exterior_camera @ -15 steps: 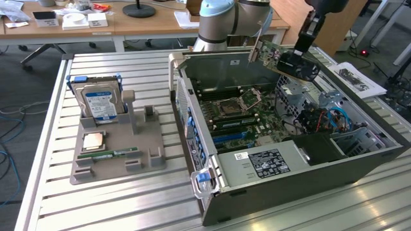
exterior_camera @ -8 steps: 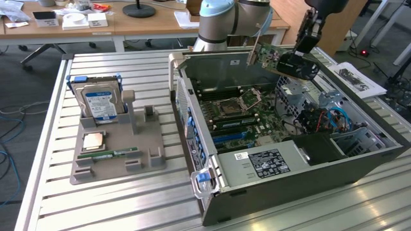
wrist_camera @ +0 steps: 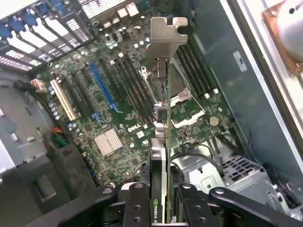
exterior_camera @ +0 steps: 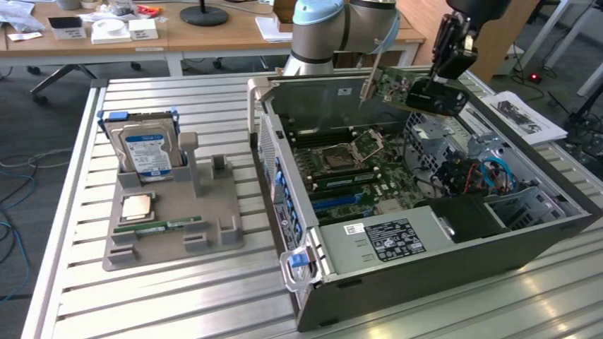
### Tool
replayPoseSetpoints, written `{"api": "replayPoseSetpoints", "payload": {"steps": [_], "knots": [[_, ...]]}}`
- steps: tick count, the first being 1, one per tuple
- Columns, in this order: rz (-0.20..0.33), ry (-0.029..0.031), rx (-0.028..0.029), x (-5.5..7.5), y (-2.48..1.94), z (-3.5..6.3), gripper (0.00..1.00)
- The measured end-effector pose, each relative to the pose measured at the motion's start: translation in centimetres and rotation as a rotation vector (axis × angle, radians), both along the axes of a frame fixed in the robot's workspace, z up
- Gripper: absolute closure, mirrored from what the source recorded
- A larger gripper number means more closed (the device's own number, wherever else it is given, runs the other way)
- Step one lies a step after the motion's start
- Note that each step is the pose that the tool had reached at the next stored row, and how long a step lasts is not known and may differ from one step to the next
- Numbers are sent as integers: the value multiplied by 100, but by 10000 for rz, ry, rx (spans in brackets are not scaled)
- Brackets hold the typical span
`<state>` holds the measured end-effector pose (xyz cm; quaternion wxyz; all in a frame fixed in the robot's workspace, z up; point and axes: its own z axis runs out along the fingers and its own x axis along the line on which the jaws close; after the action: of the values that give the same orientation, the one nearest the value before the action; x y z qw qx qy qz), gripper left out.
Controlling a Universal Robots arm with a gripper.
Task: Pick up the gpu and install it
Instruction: 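Insert the gpu into the slot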
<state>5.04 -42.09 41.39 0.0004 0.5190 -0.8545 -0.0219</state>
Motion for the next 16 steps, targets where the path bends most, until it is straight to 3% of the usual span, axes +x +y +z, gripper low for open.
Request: {"api": "replayPoseSetpoints", "payload": {"steps": [16], "knots": [[2916,-1,0,0,0,-16,73]]}}
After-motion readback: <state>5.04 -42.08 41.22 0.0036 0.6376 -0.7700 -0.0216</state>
